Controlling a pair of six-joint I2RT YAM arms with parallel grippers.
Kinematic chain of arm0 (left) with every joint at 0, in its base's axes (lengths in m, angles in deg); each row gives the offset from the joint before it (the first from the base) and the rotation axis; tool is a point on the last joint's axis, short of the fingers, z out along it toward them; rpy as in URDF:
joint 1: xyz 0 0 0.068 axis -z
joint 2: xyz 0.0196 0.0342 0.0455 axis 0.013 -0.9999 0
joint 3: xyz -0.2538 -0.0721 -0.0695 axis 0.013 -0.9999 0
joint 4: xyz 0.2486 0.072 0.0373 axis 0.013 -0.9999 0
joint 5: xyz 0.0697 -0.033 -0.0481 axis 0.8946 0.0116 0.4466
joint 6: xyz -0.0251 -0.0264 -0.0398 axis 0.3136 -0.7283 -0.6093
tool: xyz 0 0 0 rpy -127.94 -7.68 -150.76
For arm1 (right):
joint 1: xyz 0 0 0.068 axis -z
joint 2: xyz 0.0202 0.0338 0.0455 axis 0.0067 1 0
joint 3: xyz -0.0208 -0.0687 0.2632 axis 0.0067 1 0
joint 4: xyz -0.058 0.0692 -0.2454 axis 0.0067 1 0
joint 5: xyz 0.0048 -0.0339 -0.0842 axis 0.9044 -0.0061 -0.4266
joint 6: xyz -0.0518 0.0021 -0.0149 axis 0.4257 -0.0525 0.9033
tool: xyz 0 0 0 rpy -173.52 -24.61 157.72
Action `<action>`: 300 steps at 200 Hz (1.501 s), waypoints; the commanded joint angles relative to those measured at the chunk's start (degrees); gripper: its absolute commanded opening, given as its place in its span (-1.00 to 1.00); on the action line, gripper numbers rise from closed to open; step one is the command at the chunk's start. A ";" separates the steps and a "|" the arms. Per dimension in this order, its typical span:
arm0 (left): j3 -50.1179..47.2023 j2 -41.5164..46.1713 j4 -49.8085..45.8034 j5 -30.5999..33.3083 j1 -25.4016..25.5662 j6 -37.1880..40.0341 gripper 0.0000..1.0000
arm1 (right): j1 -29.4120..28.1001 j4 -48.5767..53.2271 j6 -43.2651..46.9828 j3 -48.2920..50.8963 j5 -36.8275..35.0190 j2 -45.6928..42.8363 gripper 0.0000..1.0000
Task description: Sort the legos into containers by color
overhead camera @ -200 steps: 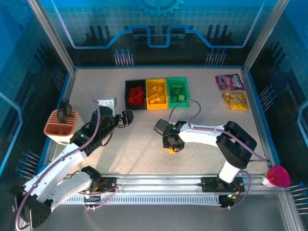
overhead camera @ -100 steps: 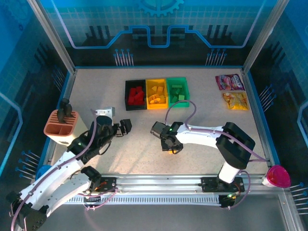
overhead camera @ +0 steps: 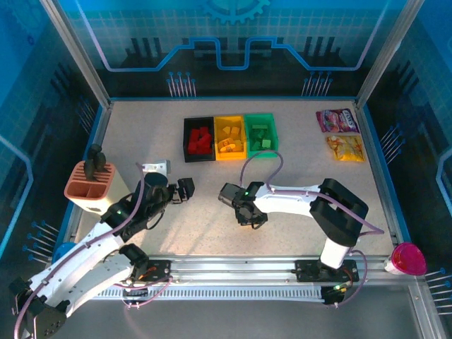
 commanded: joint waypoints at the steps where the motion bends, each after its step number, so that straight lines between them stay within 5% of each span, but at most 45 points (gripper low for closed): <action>1: -1.00 0.05 -0.16 1.28 0.57 -0.62 0.67 | 0.46 1.30 0.12 -0.90 -2.19 0.63 -0.49; 62: -1.58 -0.82 -0.43 0.92 0.97 -0.77 0.67 | 3.98 1.93 6.23 -8.54 -5.04 -1.25 -0.51; 133: -2.44 -2.09 -4.74 3.78 4.18 -1.89 0.67 | 13.04 6.16 21.32 -31.84 -4.99 3.43 -0.51; 203: -5.44 -1.62 -5.10 4.32 8.39 -5.89 0.67 | 21.90 10.18 28.02 -54.78 2.48 17.38 -0.48; 300: -6.32 0.88 -5.06 4.87 11.21 -5.62 0.67 | 25.90 16.82 29.30 -78.80 5.33 36.37 -0.41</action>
